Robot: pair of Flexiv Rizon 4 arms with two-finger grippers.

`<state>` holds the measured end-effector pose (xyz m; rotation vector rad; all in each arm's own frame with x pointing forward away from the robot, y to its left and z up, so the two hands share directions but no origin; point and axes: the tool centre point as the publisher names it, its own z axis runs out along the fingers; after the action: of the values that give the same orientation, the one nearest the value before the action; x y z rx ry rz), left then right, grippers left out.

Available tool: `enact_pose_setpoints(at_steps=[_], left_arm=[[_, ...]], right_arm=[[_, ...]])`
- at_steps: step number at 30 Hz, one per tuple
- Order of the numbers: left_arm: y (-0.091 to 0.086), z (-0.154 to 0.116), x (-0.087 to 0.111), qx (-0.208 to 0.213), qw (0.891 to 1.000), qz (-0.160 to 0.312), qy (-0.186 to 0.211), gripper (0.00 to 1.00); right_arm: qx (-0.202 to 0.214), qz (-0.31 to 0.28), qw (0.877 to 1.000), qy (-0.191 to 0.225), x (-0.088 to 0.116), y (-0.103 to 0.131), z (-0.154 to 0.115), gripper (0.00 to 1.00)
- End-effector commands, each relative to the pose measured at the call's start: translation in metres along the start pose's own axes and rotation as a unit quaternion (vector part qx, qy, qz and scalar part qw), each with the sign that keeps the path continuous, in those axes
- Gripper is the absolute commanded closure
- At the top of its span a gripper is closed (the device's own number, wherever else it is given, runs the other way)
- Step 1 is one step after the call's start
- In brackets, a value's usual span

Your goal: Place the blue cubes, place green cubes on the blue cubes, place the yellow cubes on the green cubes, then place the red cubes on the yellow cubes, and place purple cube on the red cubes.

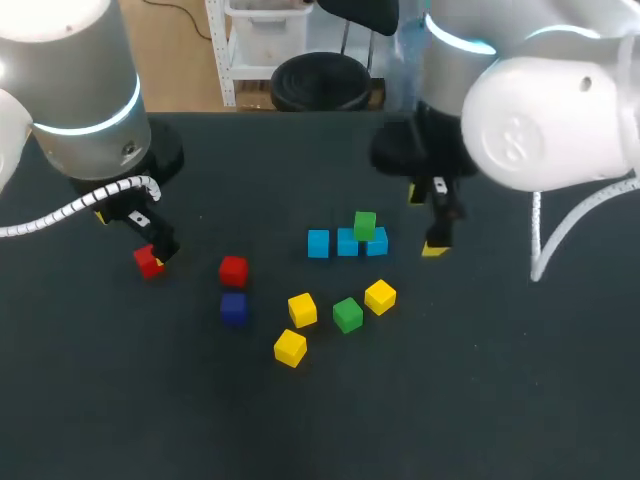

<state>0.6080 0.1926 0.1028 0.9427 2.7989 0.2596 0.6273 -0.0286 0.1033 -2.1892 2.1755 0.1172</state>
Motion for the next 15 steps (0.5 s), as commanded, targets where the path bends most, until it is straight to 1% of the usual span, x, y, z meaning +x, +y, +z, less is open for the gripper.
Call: enact_pose_setpoints(at_steps=[1, 4, 5, 12, 15], left_arm=[[0.000, 0.000, 0.000, -0.001, 1.000, 0.000, 0.001, 0.00], [0.000, 0.000, 0.000, -0.001, 1.000, 0.000, 0.001, 0.00], [0.000, 0.000, 0.000, -0.001, 1.000, 0.000, 0.001, 0.00], [0.000, 0.000, 0.000, -0.001, 1.000, 0.000, 0.001, 0.00], [0.000, 0.000, 0.000, -0.001, 1.000, 0.000, 0.001, 0.00]], right_arm=[[0.019, 0.114, 0.993, -0.006, 0.031, -0.009, -0.003, 0.00], [0.033, 0.161, 0.986, -0.001, 0.047, -0.024, -0.004, 0.00], [0.035, 0.164, 0.986, 0.001, 0.049, -0.029, -0.004, 0.00], [0.035, 0.164, 0.986, 0.001, 0.049, -0.029, -0.004, 0.00], [0.031, 0.156, 0.987, -0.006, 0.052, -0.034, -0.001, 0.00]])
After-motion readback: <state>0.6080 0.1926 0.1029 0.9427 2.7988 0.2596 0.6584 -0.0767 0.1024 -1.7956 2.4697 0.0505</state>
